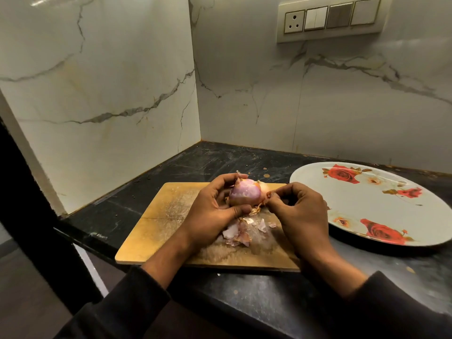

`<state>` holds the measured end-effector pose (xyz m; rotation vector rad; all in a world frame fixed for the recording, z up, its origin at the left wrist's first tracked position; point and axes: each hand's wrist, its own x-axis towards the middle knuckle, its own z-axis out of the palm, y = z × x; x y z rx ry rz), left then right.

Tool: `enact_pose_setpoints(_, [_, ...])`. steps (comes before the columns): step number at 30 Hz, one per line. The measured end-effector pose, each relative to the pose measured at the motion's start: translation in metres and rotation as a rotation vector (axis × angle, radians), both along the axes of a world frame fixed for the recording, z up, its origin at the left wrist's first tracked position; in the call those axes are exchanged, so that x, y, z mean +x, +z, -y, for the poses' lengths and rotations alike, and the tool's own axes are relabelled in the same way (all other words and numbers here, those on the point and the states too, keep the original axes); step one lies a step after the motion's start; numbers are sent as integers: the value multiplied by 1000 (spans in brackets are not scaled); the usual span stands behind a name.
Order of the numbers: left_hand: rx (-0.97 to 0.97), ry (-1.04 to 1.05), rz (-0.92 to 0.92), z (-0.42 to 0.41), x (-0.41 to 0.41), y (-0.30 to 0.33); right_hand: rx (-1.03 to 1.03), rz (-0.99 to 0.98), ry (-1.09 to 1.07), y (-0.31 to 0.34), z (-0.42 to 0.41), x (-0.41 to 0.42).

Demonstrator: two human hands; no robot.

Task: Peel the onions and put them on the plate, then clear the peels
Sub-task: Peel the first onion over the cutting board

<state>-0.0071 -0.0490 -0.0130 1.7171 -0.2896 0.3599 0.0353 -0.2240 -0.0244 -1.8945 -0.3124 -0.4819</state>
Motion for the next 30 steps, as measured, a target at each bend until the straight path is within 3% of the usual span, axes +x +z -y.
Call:
enact_pose_setpoints(11, [-159, -18, -36, -2, -1, -1, -123, -2, 173, -2, -4, -7])
enact_pose_setpoints(16, [-119, -25, -17, 0, -2, 1, -152, 30, 203, -3, -6, -8])
enact_pose_setpoints(23, [-44, -18, 3, -1, -1, -1, 109, 62, 216, 1, 0, -4])
enact_pose_setpoints(30, [-21, -33, 34, 0, 0, -2, 157, 115, 182, 1, 1, -5])
